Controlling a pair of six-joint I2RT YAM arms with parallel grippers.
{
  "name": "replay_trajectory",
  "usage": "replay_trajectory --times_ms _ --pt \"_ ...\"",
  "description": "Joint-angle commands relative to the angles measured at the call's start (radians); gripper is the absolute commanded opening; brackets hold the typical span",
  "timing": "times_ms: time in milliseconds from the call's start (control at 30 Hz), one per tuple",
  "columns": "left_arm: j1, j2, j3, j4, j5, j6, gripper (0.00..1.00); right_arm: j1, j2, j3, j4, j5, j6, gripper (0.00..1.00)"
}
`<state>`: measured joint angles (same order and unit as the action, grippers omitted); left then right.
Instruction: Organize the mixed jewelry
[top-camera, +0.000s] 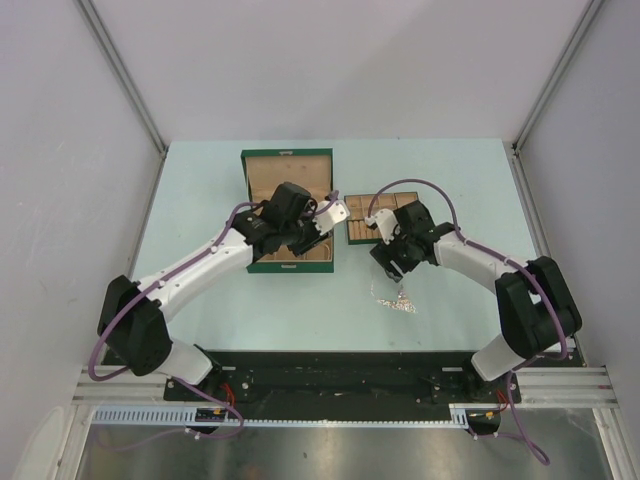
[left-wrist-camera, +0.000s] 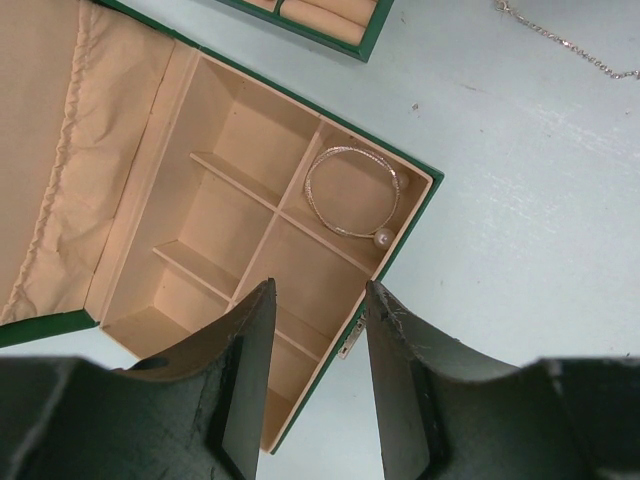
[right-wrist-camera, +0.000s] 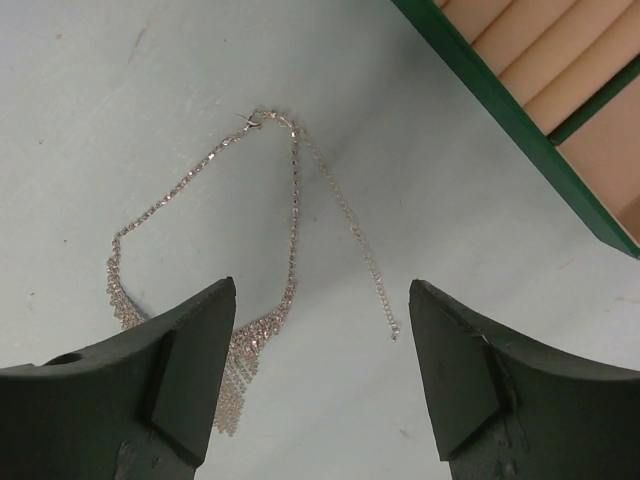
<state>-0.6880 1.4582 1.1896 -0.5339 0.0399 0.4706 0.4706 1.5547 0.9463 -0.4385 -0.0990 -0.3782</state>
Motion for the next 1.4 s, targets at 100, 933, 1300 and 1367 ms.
replay_trajectory --times_ms 100,933,1300,1367 --pt "-0.004 -0.021 -0.007 0.018 -0.003 -0.01 0.46 0.01 0.044 0.005 0.034 -0.056 -0.056 0.76" --pt "-0.005 -0.012 -0.016 0.026 0.0 -0.003 0.46 0.02 0.107 0.006 0.006 -0.074 -0.064 0.56" --pt "-0.005 -0.013 -0.021 0.029 0.002 -0.003 0.46 0.023 0.136 0.005 0.011 -0.065 -0.068 0.39" --pt "-0.005 -0.015 -0.021 0.028 0.0 0.0 0.46 0.025 0.148 0.006 0.012 -0.062 -0.068 0.34"
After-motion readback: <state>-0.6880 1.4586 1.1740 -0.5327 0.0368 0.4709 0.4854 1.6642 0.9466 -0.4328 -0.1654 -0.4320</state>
